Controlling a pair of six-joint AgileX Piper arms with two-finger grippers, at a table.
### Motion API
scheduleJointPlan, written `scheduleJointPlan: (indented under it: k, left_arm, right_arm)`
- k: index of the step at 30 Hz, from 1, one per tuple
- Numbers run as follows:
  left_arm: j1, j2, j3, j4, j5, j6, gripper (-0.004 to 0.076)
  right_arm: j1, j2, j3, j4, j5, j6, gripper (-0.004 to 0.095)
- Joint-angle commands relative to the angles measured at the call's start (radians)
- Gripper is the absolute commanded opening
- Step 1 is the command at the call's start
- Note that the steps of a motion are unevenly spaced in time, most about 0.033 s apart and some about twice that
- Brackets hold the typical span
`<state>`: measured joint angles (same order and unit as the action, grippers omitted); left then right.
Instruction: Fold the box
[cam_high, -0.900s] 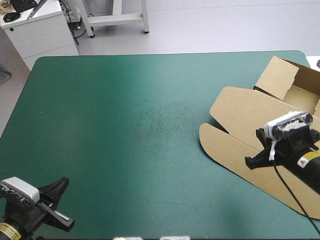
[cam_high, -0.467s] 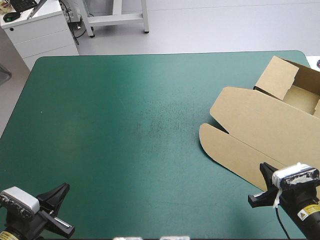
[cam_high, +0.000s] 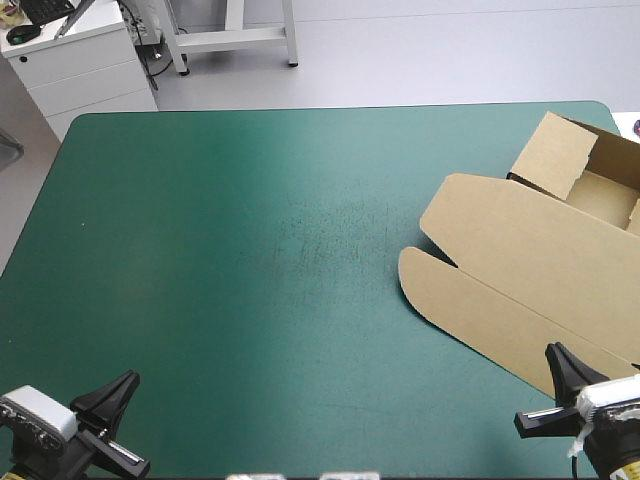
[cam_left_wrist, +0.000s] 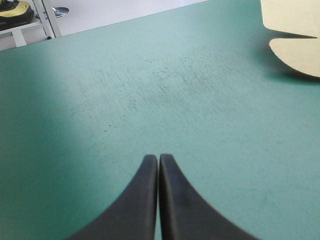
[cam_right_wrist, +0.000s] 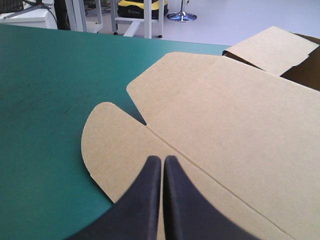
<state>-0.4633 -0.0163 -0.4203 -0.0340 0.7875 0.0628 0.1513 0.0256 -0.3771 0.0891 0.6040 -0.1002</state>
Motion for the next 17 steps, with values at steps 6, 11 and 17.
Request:
scheduleJointPlan:
  k: [6, 11, 17]
  left_arm:
    - [-0.006, -0.013, -0.022, -0.013, -0.083, -0.005, -0.0010]
    - [-0.006, -0.013, -0.021, -0.013, -0.085, -0.005, -0.0010]
    - [-0.006, -0.013, -0.021, -0.013, -0.085, -0.005, -0.0010]
  right_arm:
    - [0.002, -0.034, -0.025, -0.062, -0.004, 0.087, -0.0001]
    - [0.002, -0.034, -0.027, -0.064, 0.001, 0.100, -0.0013]
    - [0.002, -0.034, -0.027, -0.063, -0.002, 0.100, -0.0020]
